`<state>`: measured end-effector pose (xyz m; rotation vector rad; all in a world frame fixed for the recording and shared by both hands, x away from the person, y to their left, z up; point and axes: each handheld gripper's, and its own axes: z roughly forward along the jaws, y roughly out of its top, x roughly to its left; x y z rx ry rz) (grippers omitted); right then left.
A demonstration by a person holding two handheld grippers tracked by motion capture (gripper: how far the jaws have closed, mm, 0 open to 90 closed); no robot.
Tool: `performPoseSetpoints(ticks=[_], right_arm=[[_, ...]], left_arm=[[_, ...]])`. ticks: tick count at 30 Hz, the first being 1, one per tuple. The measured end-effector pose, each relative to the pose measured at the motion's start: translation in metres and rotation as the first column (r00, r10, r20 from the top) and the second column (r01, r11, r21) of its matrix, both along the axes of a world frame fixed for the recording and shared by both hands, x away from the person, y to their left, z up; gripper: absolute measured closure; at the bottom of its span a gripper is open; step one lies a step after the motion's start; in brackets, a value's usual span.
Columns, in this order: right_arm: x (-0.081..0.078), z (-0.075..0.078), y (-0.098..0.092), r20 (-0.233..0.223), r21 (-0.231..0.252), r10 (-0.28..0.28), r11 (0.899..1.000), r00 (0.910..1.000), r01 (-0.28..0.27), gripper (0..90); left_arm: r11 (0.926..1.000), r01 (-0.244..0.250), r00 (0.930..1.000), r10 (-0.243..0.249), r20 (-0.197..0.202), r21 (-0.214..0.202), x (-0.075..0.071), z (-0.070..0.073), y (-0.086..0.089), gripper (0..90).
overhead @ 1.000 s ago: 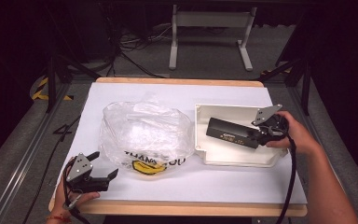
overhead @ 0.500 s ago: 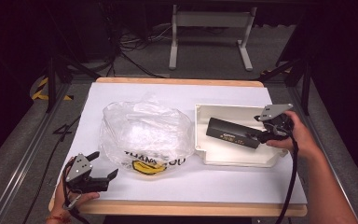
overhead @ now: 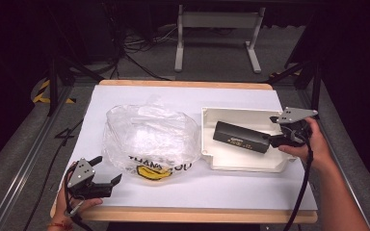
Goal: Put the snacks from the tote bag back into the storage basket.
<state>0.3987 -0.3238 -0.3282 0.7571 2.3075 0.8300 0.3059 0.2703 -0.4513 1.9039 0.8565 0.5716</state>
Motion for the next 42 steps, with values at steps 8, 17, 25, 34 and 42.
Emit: performPoseSetpoints(ticks=[8,17,25,34,42], right_arm=[[-0.014,0.002,-0.002,0.031,0.018,-0.028,0.999,0.9991,0.028,29.1],[-0.03,0.005,-0.003,0.065,0.032,-0.042,0.999,0.997,0.04,27.0],[-0.048,0.001,-0.008,0.097,0.07,-0.069,0.996,0.9929,0.062,25.5],[-0.062,-0.005,-0.014,0.115,0.083,-0.087,0.993,0.9896,0.078,25.0],[-0.074,-0.01,-0.017,0.135,0.089,-0.102,0.992,0.9856,0.09,24.2]], left_arm=[[1.0,0.0,1.0,0.0,-0.002,-0.004,-0.001,0.0,0.001,7.8],[1.0,-0.002,1.0,0.002,0.001,-0.002,-0.001,0.001,0.0,7.8],[1.0,-0.005,1.0,0.005,-0.001,-0.009,-0.001,0.0,0.001,7.8],[1.0,0.0,1.0,0.0,-0.003,-0.009,-0.001,0.001,0.001,7.8],[1.0,0.001,1.0,-0.001,-0.002,-0.009,-0.001,0.001,0.001,7.8]])
